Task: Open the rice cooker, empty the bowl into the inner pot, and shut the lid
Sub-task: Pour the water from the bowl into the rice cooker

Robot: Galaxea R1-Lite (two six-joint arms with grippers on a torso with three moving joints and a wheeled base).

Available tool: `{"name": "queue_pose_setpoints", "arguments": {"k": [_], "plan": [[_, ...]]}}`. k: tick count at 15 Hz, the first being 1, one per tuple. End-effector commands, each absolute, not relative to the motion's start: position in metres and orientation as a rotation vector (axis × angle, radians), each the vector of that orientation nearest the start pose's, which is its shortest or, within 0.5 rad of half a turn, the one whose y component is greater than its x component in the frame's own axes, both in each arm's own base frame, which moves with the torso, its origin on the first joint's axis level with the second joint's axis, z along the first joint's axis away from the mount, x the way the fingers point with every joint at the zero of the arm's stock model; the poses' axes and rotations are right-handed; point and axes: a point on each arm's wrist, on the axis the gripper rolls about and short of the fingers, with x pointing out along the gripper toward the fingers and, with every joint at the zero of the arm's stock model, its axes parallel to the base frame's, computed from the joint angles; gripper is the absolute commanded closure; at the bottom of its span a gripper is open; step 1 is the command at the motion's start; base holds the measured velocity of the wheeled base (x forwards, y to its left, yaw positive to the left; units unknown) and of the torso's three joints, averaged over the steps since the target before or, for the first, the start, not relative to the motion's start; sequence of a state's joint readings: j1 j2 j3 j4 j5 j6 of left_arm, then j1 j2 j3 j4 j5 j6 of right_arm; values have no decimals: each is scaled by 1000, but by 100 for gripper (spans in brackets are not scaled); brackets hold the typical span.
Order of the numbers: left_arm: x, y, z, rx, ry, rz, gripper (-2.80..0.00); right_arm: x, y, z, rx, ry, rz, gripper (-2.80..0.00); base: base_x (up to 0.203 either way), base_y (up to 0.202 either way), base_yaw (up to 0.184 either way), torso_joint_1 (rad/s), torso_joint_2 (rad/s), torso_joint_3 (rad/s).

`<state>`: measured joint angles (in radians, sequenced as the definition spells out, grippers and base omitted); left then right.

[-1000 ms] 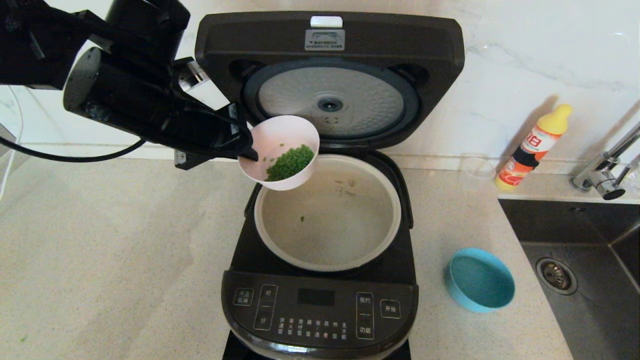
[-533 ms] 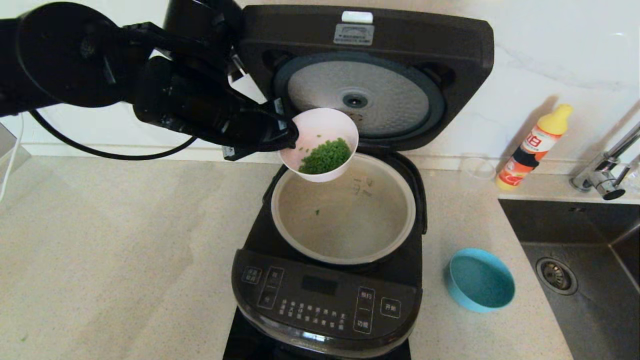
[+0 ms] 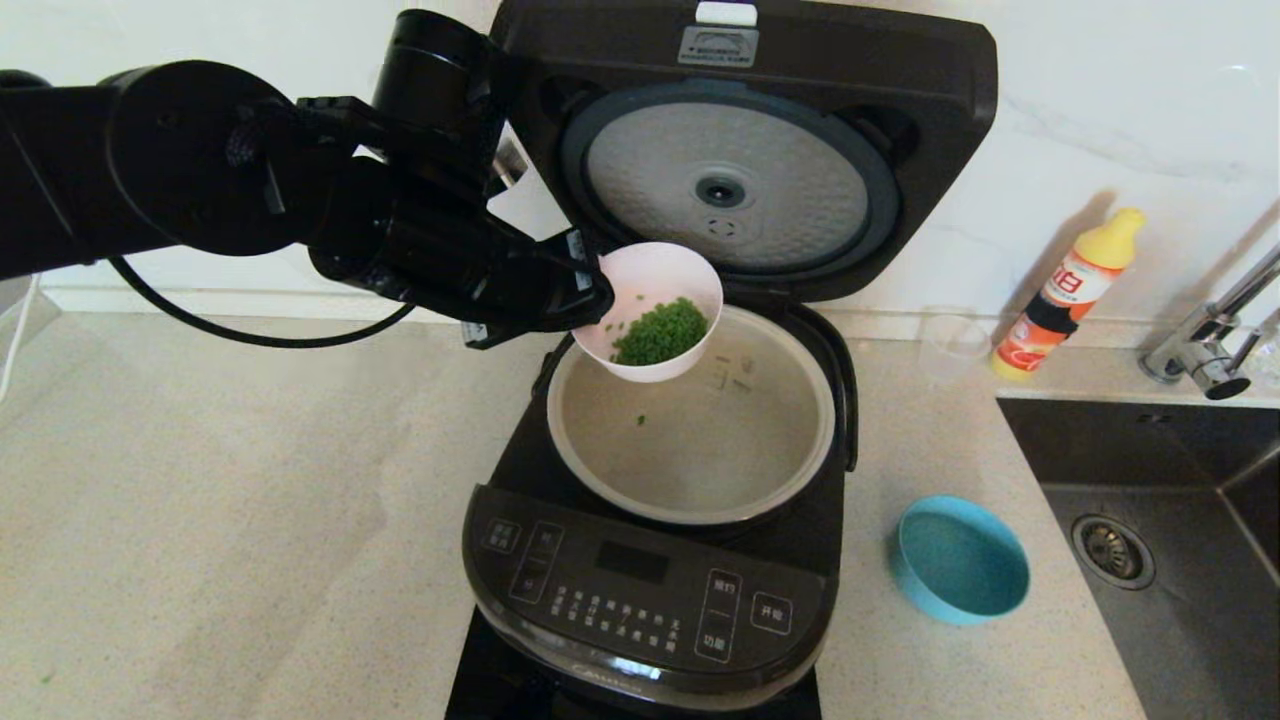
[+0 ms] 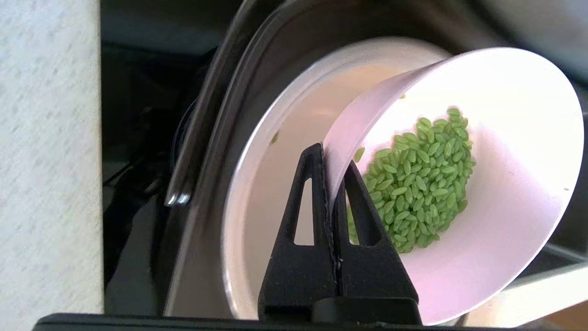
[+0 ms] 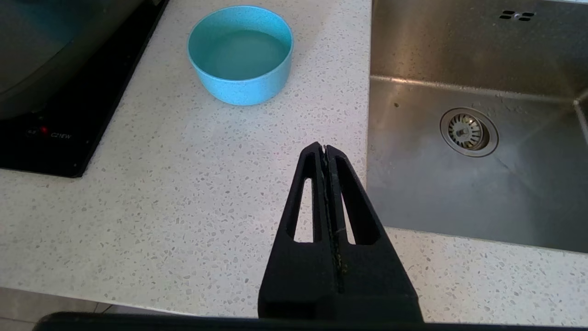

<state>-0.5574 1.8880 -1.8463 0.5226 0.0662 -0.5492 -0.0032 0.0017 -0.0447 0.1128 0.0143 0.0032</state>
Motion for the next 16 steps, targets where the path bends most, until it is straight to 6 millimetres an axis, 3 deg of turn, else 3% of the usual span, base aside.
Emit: {"name": "queue_pose_setpoints", "arguments": {"k": [1,8,16], "plan": [[296,-186,300,-355,641,-321,0,-26,0,76,4,71,12,0,0,0,0,0,0,0],[280,-198,274,-308,524,-368,0,-26,0,76,4,71,11,0,0,0,0,0,0,0],[281,-203,245,-266,255,-386,0,-26,0,76,4,71,12,0,0,0,0,0,0,0]]}}
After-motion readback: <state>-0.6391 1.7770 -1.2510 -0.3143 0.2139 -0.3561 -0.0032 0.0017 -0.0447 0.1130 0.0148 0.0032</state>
